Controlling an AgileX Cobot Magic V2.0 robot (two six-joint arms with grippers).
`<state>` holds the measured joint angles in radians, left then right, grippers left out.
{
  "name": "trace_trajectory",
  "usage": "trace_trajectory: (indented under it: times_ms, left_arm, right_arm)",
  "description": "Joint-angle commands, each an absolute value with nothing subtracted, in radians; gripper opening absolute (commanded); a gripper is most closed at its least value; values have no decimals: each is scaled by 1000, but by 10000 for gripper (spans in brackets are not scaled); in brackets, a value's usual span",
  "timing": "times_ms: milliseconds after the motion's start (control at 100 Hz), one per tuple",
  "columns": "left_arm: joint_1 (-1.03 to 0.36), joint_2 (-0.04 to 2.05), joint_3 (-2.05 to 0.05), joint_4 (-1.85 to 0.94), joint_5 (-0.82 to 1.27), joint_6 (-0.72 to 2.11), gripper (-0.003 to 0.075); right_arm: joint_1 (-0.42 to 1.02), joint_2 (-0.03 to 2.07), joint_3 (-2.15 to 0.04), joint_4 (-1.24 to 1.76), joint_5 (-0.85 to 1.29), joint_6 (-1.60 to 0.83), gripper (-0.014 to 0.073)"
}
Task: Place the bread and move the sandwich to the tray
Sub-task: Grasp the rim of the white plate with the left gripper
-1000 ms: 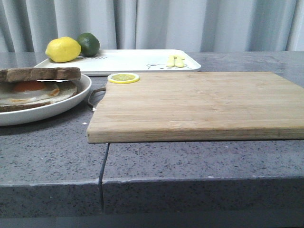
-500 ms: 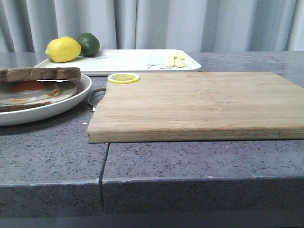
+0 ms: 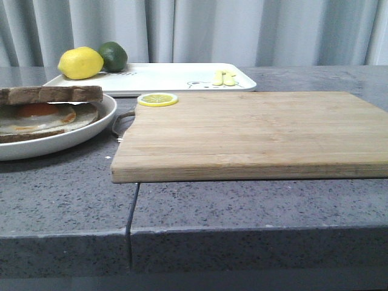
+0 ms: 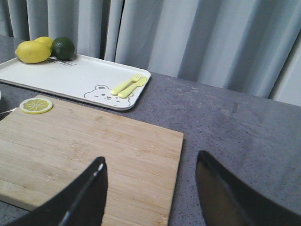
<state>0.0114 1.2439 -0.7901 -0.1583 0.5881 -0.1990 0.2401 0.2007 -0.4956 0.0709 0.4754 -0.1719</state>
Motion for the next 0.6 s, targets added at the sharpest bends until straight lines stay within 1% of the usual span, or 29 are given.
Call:
trace_trajectory:
  times_ms: [0,220,590]
  left_arm:
    - [13,1245,-817,-172,531,-210,578]
    - [13,1294,-817,-172,522,-210,578]
    - [13,1294,-817,-170,513,-210,578]
  right_arm:
    - [235,212,-520,65,387,-171,428]
    - [235,212,-520,65,387,-171,428]
    - [235,212,-520,65,387,-171,428]
